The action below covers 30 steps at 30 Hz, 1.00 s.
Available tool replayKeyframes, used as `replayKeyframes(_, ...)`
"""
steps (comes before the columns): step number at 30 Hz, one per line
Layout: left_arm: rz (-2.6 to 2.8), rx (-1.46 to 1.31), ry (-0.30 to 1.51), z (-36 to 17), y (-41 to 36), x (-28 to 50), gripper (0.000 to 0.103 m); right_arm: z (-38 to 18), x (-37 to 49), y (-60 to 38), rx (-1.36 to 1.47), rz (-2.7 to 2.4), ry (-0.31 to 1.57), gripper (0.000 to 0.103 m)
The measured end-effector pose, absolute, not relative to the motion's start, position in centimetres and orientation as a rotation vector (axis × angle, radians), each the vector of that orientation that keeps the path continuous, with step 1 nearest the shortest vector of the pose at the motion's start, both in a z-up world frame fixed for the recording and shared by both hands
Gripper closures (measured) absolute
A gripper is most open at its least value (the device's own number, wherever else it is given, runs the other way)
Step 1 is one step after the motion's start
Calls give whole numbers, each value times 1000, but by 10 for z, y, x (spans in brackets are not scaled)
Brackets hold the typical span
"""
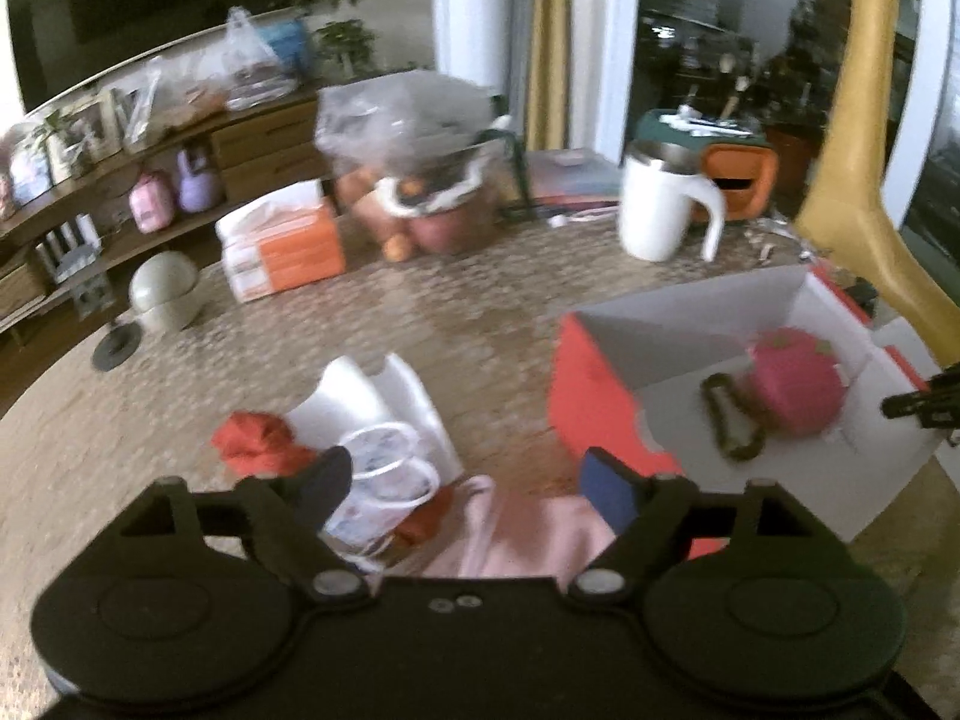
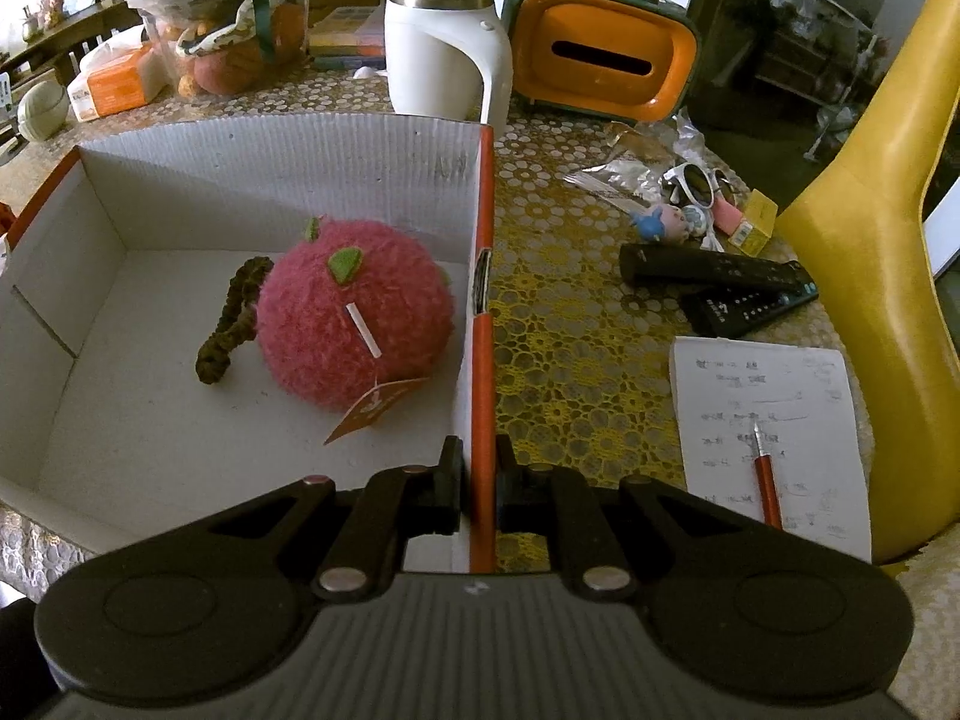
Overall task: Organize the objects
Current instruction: 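Return the left gripper to the pink plush pig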
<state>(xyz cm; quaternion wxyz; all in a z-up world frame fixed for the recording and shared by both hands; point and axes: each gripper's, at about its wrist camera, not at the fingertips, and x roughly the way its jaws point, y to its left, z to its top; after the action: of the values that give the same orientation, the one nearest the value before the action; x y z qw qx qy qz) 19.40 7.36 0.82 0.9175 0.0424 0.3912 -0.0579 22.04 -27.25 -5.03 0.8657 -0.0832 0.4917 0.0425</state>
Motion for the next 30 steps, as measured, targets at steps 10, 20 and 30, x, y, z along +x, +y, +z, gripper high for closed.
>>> replayKeyframes(10, -22, 27, 876, -26, 114, 180, 2, -50, 220, -271, -180, 80, 1031, 94)
replayKeyframes(20, 93, -49, 954, -65, 150, 178, 1, -50, 219, -269, -186, 79, 1031, 94)
replayKeyframes(30, 91, -73, 1010, -88, 150, 178, 24, -50, 219, -269, -188, 78, 1031, 93)
